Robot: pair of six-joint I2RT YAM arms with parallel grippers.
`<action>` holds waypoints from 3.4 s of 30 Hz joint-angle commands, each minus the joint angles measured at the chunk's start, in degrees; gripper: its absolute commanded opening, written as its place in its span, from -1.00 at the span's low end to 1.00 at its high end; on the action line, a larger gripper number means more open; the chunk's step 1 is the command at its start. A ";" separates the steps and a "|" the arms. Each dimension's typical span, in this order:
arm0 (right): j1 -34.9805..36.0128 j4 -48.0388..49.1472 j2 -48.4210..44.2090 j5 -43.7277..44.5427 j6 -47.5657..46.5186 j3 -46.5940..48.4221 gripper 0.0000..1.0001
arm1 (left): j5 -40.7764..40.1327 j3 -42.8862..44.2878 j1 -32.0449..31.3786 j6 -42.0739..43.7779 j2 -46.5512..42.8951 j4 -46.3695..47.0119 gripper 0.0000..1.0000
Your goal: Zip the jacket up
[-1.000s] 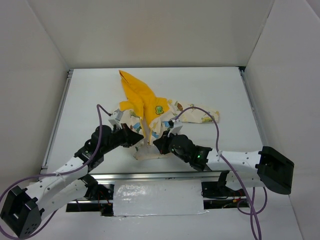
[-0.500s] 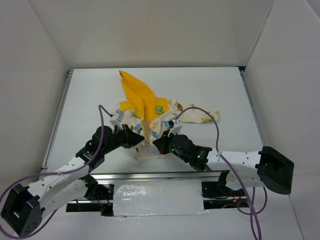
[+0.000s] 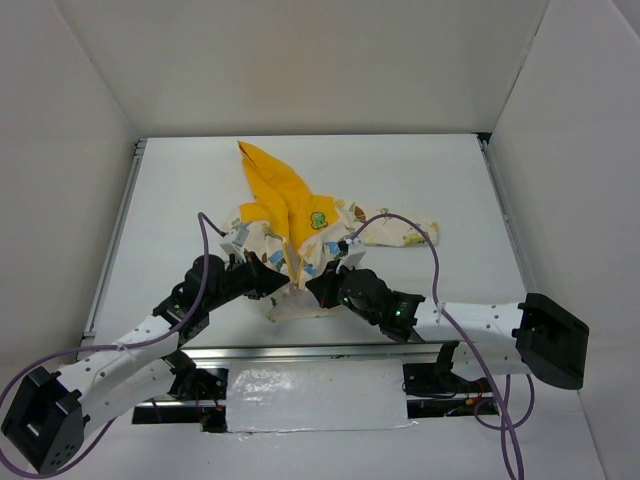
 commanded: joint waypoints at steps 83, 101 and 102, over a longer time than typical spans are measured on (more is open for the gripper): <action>-6.73 5.43 -7.17 -30.27 7.38 -7.94 0.41 | 16.53 0.07 0.18 6.28 15.05 10.00 -1.00; -6.38 19.75 7.16 -28.17 3.24 -8.30 0.34 | 18.02 0.25 0.18 5.75 16.11 11.49 -1.00; -6.38 19.85 7.34 -27.99 2.98 -8.21 0.34 | 18.20 0.16 0.18 5.49 16.37 11.84 -1.00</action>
